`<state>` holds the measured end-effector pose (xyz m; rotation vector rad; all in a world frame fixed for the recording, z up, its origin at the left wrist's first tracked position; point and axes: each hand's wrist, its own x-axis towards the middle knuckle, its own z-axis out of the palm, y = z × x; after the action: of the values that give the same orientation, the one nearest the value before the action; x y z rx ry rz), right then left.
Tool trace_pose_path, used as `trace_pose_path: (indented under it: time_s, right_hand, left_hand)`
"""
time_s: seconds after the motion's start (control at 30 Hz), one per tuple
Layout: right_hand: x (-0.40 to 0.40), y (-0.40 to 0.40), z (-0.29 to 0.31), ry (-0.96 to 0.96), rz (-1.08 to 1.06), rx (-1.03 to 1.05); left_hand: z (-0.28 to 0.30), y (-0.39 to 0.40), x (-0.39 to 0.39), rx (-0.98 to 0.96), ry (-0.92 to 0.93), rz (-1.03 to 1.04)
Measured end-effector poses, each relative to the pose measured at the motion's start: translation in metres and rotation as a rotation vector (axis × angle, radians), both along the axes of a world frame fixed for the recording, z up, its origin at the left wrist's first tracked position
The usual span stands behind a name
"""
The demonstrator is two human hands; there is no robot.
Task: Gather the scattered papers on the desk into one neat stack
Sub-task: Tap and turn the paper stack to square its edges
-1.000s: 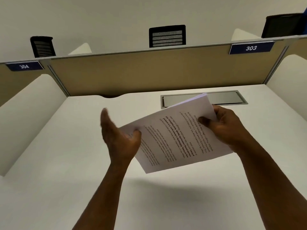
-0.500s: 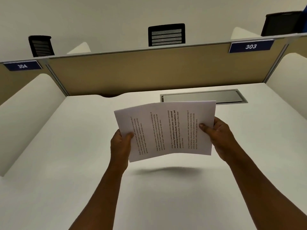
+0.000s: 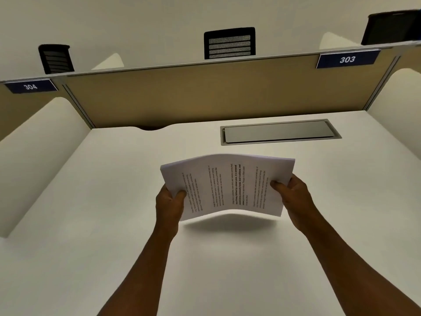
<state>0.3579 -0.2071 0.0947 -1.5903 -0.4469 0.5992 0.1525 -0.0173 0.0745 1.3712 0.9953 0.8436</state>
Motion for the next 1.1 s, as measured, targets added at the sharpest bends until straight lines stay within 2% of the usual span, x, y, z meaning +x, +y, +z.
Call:
trace_pose_path:
  time_s: [0.1, 0.23, 0.57, 0.77, 1.1]
  right_hand:
    - [0.006, -0.003, 0.001, 0.019, 0.002, 0.032]
    - [0.004, -0.003, -0.01, 0.065, 0.028, -0.013]
    - [0.008, -0.001, 0.001, 0.006, 0.009, 0.028]
    - [0.005, -0.001, -0.013, 0.076, 0.005, -0.009]
    - [0.009, -0.002, -0.001, 0.041, -0.007, 0.02]
  left_hand:
    - [0.001, 0.003, -0.003, 0.025, -0.009, 0.006]
    - [-0.008, 0.001, 0.001, -0.034, -0.007, 0.006]
    - [0.005, 0.004, 0.002, 0.014, -0.028, 0.012]
    - [-0.007, -0.003, 0.001, -0.06, 0.003, -0.027]
    - [0.007, 0.002, 0.002, 0.002, -0.012, -0.037]
